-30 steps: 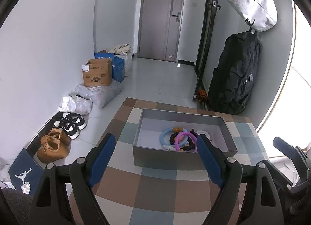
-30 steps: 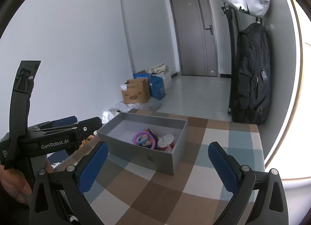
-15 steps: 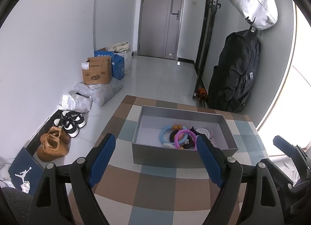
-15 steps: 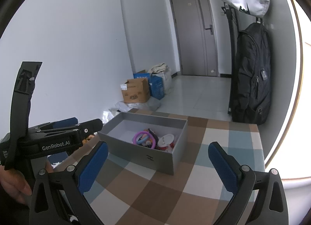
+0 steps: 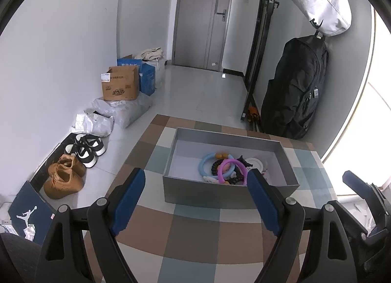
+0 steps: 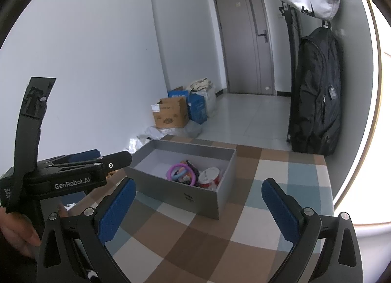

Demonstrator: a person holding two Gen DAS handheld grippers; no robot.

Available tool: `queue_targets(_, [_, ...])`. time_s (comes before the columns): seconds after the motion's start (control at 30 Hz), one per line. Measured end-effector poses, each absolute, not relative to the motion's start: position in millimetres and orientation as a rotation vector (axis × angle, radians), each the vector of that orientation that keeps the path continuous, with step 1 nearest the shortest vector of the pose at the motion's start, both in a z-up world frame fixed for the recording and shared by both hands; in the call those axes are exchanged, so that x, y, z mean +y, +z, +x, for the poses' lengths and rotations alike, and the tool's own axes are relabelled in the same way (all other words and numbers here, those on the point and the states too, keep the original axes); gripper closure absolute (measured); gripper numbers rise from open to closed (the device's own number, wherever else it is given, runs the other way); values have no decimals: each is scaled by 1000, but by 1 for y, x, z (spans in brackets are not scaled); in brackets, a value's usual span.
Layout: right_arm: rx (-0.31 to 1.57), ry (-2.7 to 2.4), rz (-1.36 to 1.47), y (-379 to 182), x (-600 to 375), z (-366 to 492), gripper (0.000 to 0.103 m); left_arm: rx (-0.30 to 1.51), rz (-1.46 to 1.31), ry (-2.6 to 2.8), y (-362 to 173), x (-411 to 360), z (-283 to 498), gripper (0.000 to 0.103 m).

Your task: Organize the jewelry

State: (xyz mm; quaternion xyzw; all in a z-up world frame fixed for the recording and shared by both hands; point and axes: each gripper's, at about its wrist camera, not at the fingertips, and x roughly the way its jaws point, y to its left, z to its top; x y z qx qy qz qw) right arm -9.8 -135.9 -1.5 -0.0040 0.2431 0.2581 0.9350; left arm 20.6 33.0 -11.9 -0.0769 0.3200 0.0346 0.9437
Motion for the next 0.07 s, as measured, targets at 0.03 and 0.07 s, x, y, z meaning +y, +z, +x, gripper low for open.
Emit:
queue_targets(0.03, [499, 527, -5, -2, -136, -9, 0, 649, -157, 65, -11, 33, 20, 21])
queue_targets(0.07, [501, 526, -1, -2, -136, -8, 0, 642, -162, 59, -10, 33, 20, 21])
